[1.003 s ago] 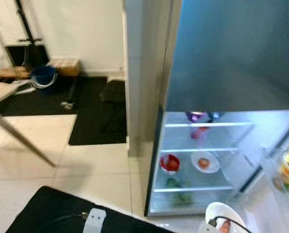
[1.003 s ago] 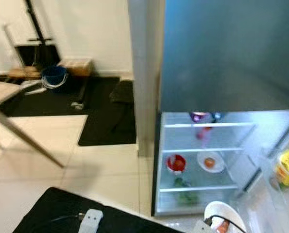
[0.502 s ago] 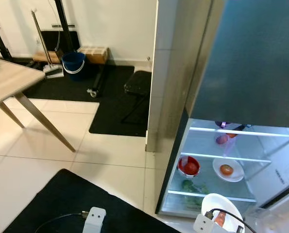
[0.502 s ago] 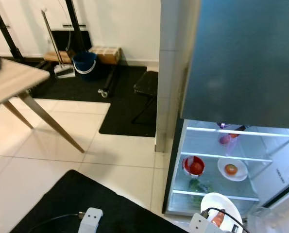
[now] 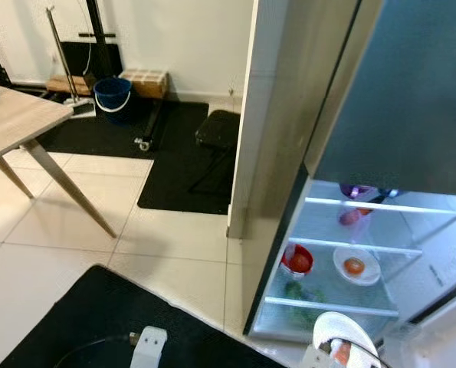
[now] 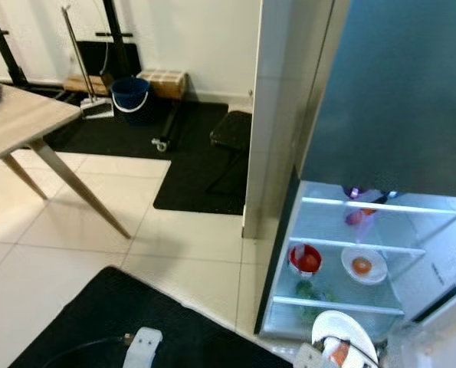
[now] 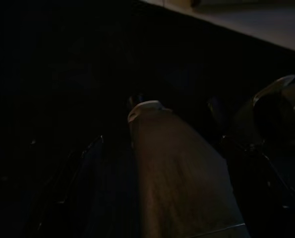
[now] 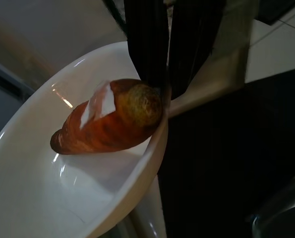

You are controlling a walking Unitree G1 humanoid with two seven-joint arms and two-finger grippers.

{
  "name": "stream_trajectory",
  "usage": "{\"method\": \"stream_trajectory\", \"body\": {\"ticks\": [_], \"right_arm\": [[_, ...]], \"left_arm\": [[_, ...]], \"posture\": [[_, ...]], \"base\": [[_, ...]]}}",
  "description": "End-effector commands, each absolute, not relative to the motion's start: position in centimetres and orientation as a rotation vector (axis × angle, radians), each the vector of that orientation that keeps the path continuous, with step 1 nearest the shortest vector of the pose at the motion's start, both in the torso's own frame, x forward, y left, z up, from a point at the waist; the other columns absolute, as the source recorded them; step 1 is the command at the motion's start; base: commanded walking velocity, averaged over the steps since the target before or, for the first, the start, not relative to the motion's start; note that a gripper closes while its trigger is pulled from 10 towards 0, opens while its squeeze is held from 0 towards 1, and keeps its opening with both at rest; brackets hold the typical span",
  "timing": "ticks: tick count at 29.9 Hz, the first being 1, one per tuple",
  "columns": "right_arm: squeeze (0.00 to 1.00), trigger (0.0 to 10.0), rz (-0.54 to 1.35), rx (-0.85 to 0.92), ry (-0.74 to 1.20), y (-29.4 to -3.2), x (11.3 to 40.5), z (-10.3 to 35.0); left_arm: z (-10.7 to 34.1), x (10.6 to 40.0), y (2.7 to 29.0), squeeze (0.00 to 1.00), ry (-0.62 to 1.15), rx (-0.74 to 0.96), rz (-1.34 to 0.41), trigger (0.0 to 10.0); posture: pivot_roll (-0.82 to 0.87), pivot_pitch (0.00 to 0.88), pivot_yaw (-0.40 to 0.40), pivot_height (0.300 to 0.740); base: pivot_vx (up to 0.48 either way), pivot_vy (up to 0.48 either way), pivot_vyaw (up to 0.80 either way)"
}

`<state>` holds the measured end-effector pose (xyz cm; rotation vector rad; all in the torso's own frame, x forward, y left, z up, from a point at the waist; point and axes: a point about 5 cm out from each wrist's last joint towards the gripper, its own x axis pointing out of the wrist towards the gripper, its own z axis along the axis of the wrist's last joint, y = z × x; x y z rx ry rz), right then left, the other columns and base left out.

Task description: Restocking fridge

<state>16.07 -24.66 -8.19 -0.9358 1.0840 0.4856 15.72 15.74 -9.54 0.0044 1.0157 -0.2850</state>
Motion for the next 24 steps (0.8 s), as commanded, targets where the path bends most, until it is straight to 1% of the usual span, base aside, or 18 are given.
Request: {"method": "stream_trajectory", "body": {"ticks": [1,20,24], "right_arm": [[0.0,10.0,0.479,-0.958,1.075,-24.97,16.32,-8.0],[0.0,10.0,0.465,-0.956,1.089,-25.34,15.99,-8.04],[0.0,10.0,0.41,-0.856,1.116,-25.27,15.51,-8.26]], "left_arm": [[-9.71,15.34,15.69,0.0,1.029,0.004,-0.283,10.0],[-9.81,15.01,14.99,0.0,1.028,-0.035,-0.311,10.0],[-9.79,15.06,14.98,0.0,1.028,-0.035,-0.31,10.0]], "posture": [[-0.03,0.0,-0.023,0.74],[-0.04,0.0,-0.021,0.74],[-0.03,0.0,-0.021,0.74]], "base": [[0.0,0.0,0.0],[0.0,0.0,0.0],[0.0,0.0,0.0]]}}
